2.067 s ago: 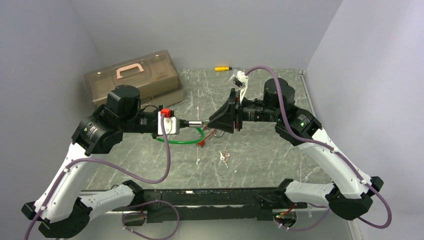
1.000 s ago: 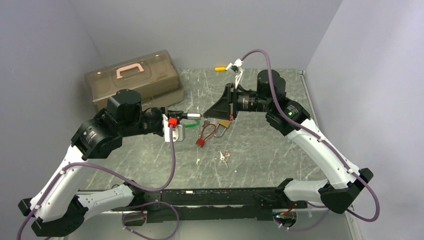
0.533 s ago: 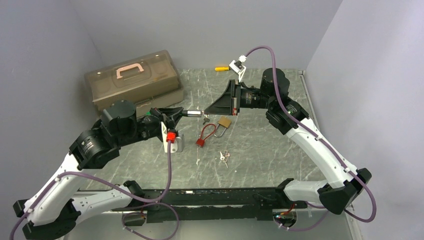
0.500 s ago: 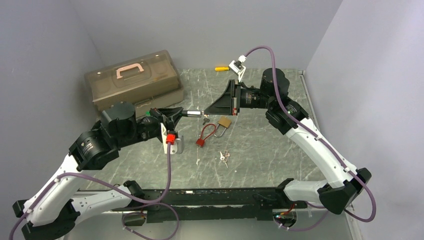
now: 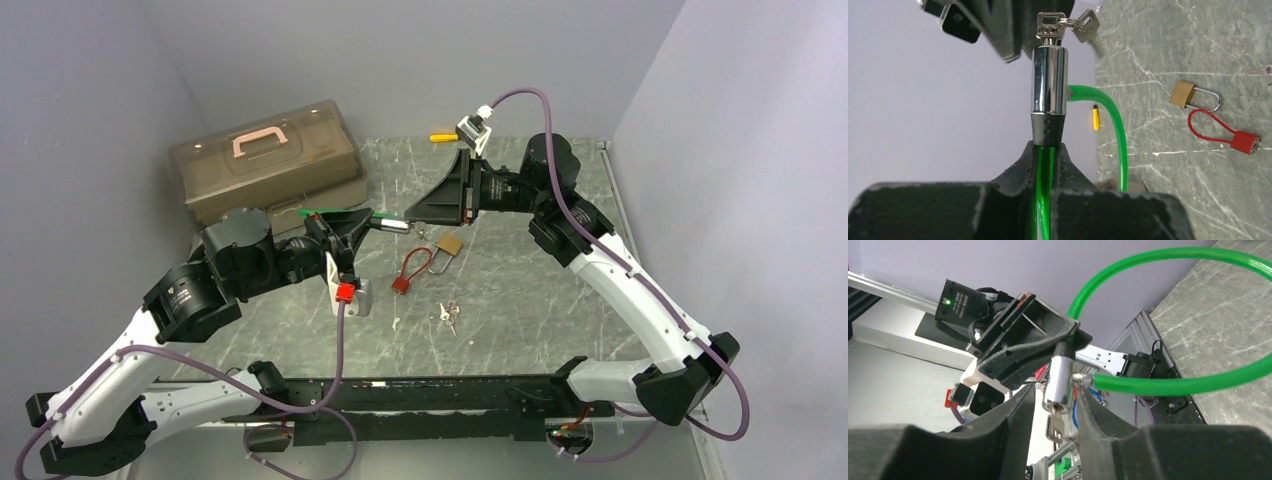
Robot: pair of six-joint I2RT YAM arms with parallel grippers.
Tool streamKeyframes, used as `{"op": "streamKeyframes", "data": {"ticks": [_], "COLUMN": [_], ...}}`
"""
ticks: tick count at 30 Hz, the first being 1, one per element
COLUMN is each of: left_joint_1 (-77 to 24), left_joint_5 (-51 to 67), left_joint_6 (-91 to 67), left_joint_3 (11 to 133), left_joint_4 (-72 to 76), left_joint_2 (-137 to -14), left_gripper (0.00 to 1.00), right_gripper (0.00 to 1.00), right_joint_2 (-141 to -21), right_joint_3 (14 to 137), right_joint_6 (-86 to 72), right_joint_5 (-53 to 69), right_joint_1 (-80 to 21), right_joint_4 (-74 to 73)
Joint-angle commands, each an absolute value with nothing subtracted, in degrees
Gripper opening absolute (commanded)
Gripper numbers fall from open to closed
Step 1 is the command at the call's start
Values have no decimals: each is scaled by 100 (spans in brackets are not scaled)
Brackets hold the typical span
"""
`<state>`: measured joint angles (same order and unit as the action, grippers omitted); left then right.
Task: Unlock with the key
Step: Unlock the lock.
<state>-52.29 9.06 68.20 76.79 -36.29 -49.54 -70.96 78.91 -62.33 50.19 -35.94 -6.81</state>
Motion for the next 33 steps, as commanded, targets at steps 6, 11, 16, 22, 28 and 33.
{"op": "streamKeyframes", "data": {"ticks": [6,11,16,22,28,33], "left_joint_1": [-5321,-5323,-5290,-4768,-4475,-4462], "left_joint_5": [1116,1154,1343,2008,2780,3000], "left_joint_6": [6855,6607,5859,4035,3252,3097], "left_joint_3": [7706,7808,8129,8842,9056,9165], "left_joint_4": [-3039,-3103,-3084,-3071,-3235,-3291], "left_joint_2": [-4802,-4773,-4847,-5148,-5324,-5441], "left_gripper": [0,0,0,0,0,0], "right_gripper": [55,69,78,96,98,97], "right_joint_2": [-6987,-6738,-6414,-5451,-5289,-5504], "right_joint_3": [8655,8920,8524,7097,6579,7010], "right_joint_6": [-6104,-5329,-3912,-2367,-2155,-1328], "right_joint_5": [5165,5257,5449,5468,5653,5294], "right_joint_1": [-3032,-2396,-2206,-2221,-2395,-3040], "right_joint_4": [-786,-1253,-1276,-282,700,213]}}
